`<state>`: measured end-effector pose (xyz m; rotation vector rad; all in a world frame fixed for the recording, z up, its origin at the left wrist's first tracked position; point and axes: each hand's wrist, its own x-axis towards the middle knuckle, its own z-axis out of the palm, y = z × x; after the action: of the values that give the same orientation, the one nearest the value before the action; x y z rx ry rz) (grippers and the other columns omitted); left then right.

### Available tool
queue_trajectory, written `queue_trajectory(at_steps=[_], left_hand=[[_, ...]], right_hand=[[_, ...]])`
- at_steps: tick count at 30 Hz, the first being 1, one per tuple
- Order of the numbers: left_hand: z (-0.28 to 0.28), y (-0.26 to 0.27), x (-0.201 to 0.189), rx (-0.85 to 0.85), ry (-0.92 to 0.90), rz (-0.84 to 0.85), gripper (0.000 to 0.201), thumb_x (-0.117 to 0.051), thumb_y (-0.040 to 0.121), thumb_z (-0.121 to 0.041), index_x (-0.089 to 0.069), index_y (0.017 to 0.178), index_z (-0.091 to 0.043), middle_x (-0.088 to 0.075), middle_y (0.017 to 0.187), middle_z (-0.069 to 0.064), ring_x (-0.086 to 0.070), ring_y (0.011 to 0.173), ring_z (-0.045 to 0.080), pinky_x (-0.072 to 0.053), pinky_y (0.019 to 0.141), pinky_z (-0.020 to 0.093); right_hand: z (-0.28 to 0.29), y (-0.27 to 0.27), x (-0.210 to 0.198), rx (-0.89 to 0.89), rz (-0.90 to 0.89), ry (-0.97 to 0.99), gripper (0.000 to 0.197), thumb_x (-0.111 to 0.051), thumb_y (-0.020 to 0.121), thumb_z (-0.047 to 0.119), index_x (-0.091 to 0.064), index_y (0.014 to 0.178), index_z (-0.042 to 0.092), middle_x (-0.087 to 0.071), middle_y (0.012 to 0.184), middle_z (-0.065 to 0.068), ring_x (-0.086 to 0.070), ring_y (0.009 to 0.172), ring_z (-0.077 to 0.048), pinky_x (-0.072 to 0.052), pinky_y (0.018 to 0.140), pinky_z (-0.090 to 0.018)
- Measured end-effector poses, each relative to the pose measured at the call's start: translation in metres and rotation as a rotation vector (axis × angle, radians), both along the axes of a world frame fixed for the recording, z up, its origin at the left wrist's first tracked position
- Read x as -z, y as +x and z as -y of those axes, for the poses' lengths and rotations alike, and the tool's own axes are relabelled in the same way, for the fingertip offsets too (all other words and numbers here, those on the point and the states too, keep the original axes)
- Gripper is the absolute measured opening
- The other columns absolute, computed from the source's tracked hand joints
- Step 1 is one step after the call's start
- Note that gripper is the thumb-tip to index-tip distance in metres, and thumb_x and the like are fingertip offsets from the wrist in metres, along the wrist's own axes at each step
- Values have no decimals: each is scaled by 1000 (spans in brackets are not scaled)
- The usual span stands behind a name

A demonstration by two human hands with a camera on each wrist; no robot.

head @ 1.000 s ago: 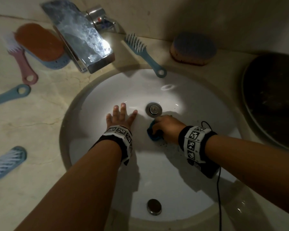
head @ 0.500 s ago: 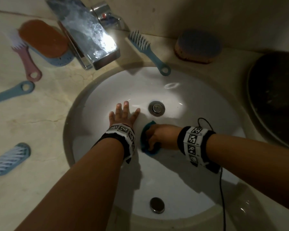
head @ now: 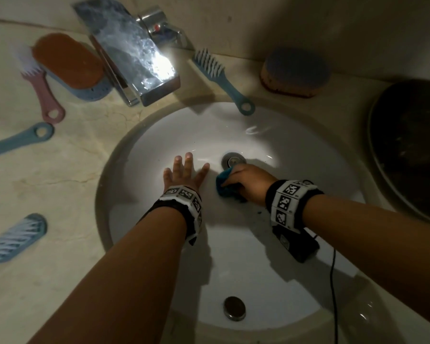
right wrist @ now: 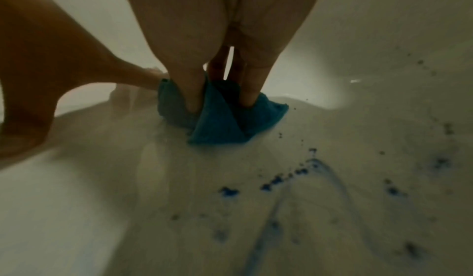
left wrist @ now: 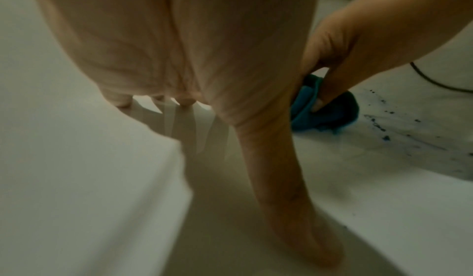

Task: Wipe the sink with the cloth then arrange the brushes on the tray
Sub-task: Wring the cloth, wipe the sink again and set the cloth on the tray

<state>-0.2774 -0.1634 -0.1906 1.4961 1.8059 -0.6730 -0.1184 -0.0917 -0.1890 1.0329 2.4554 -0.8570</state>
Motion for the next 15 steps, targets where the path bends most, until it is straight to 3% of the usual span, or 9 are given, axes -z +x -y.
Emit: queue_trajectory(at_steps=[4, 5, 9, 12, 15], left_hand=[[1, 0, 0, 5, 6, 3, 136, -87, 57, -33, 17, 145, -38, 36, 149, 8, 28, 140, 33, 7, 117, 50], [1, 0, 0, 6, 10, 4, 135, -86, 58, -33, 17, 145, -38, 36, 150, 8, 28, 140, 33, 7, 117, 50], [1, 0, -1, 3, 12, 9, 135, -86, 58, -31, 17, 145, -37, 36, 149, 9, 29, 140, 33, 7, 116, 51], [1, -1, -1, 0, 5, 15, 136, -87, 58, -31, 17, 145, -37, 37, 149, 8, 29, 140, 32, 8, 117, 51], [0, 1, 0, -4, 2, 10, 135, -87, 58, -32, 17, 145, -37, 37, 149, 8, 29, 140, 33, 7, 117, 52]], right_hand=[[5, 13, 1, -121, 88, 17, 15, -67, 77, 11, -71, 90, 16, -67, 90, -6, -64, 86, -24, -49, 67, -26], [5, 18, 0, -135, 113, -9, 16, -67, 76, 9, -71, 90, 14, -68, 90, -7, -65, 88, -26, -50, 68, -27], [-2, 27, 1, -38, 169, -50, 32, -53, 88, 4, -67, 114, 15, -56, 125, -9, -50, 118, -26, -41, 99, -30], [-24, 26, 2, 164, 28, 80, 34, -62, 83, 5, -66, 116, 11, -53, 127, -15, -48, 121, -32, -37, 104, -33], [-37, 28, 6, 288, 74, 240, 39, -56, 86, 6, -60, 125, 14, -51, 126, -17, -49, 116, -34, -40, 99, -34]])
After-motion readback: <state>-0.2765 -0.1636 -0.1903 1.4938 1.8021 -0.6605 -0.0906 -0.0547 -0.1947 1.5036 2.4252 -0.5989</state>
